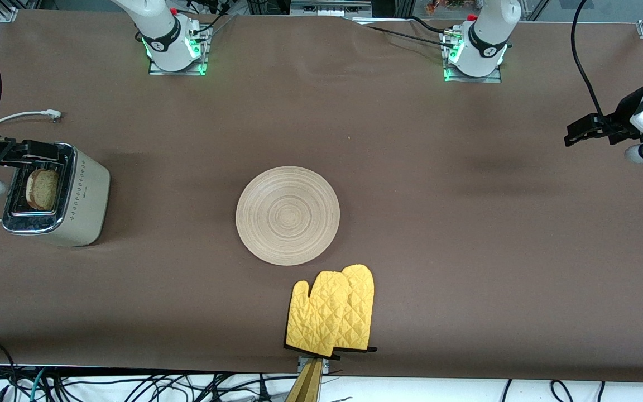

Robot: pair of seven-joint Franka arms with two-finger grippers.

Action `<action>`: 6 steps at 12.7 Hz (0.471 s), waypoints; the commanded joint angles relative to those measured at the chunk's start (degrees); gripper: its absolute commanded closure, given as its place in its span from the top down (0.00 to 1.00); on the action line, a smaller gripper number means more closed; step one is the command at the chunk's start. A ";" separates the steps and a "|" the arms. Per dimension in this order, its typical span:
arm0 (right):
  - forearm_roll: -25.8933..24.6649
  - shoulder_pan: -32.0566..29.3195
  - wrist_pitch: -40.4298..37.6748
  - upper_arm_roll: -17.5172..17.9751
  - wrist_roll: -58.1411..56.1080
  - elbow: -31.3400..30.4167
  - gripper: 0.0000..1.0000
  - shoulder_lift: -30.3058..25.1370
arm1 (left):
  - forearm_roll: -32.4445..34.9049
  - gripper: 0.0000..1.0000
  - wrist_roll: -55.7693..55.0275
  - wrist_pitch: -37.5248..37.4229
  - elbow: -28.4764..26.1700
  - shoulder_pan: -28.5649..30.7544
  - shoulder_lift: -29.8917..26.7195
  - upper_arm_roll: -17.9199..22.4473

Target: Move plate and put bread in toaster

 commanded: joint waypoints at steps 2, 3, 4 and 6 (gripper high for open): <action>-7.09 -11.71 9.12 19.14 11.85 -11.60 1.00 -9.98 | 1.43 1.00 -0.95 -1.31 1.71 -0.02 0.04 -0.41; -6.94 -13.25 10.54 21.74 14.50 -13.73 1.00 -11.92 | 1.43 1.00 -0.69 -1.48 1.71 0.07 -0.14 -0.06; -6.59 -13.36 11.77 21.77 15.31 -14.62 1.00 -12.63 | 1.43 1.00 -0.26 -1.48 1.71 0.07 -0.31 0.12; -5.37 -13.44 12.66 20.55 15.49 -14.62 1.00 -12.73 | 1.43 1.00 -0.25 -1.48 1.71 0.07 -0.32 0.12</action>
